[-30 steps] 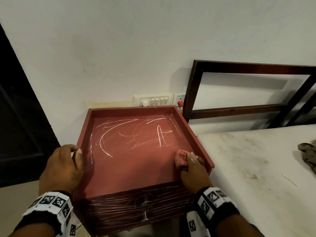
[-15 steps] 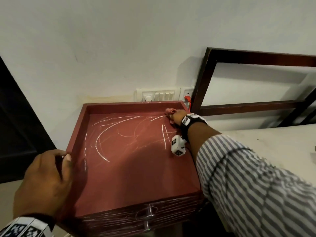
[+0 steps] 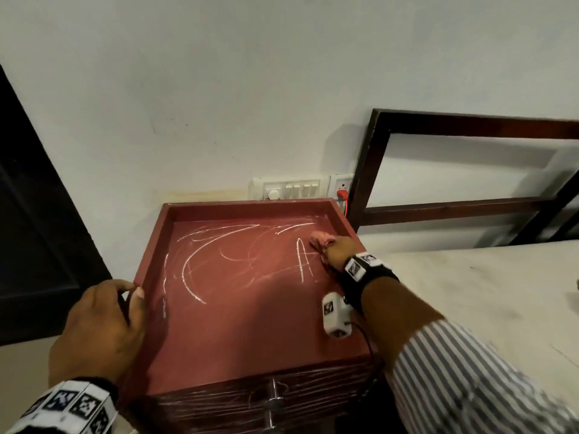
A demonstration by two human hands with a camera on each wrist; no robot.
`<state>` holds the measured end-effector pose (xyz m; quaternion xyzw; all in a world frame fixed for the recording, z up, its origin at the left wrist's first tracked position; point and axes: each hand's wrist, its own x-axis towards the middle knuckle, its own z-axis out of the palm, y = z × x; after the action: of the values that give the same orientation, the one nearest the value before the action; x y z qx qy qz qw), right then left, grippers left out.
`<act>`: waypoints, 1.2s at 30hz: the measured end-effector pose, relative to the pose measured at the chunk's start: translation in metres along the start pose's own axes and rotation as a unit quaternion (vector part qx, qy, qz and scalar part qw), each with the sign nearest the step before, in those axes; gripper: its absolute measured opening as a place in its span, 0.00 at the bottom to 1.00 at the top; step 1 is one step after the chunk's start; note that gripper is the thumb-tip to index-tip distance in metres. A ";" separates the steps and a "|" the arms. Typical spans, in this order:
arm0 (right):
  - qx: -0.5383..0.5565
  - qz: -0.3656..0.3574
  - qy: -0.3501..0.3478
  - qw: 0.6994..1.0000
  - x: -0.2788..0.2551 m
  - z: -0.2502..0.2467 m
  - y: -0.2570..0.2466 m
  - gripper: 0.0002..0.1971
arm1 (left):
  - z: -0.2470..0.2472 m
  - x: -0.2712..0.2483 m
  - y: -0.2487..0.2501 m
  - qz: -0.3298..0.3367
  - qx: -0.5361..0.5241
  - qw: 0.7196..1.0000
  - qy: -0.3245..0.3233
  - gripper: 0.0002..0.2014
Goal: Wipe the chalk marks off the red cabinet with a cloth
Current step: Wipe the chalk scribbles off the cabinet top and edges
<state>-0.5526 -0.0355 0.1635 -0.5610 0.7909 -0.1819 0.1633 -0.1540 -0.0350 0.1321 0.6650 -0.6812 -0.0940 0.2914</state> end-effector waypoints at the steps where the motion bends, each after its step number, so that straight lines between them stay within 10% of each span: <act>1: 0.019 -0.022 -0.008 1.000 -0.017 0.004 0.010 0.17 | 0.000 -0.001 0.001 -0.004 -0.005 1.000 0.003 0.11; 4: 0.053 -0.088 -0.009 0.995 -0.095 0.018 0.039 0.26 | -0.002 -0.005 0.005 -0.014 -0.010 1.000 0.015 0.12; 8: 0.181 0.004 0.056 0.982 -0.175 0.040 0.058 0.19 | -0.001 -0.005 0.003 -0.010 -0.014 1.000 0.018 0.13; 17: 0.138 0.044 0.030 0.989 -0.114 0.031 0.052 0.16 | 0.003 -0.006 -0.001 -0.015 -0.010 0.999 0.030 0.12; 24: 0.000 -0.057 -0.012 0.998 -0.039 0.044 -0.002 0.24 | 0.003 -0.002 -0.001 -0.018 -0.028 0.999 0.034 0.18; 31: 0.078 -0.184 -0.125 0.972 -0.089 0.128 -0.140 0.26 | -0.002 -0.009 -0.005 0.002 -0.079 0.996 0.052 0.35; 36: 0.144 -0.222 -0.084 0.961 -0.161 0.134 -0.139 0.20 | -0.002 -0.007 -0.007 0.005 -0.083 0.995 0.048 0.39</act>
<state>-0.3243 0.0606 0.1194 -0.7061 0.5958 -0.2777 0.2633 -0.1479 -0.0282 0.1280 0.6390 -0.6593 -0.1171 0.3786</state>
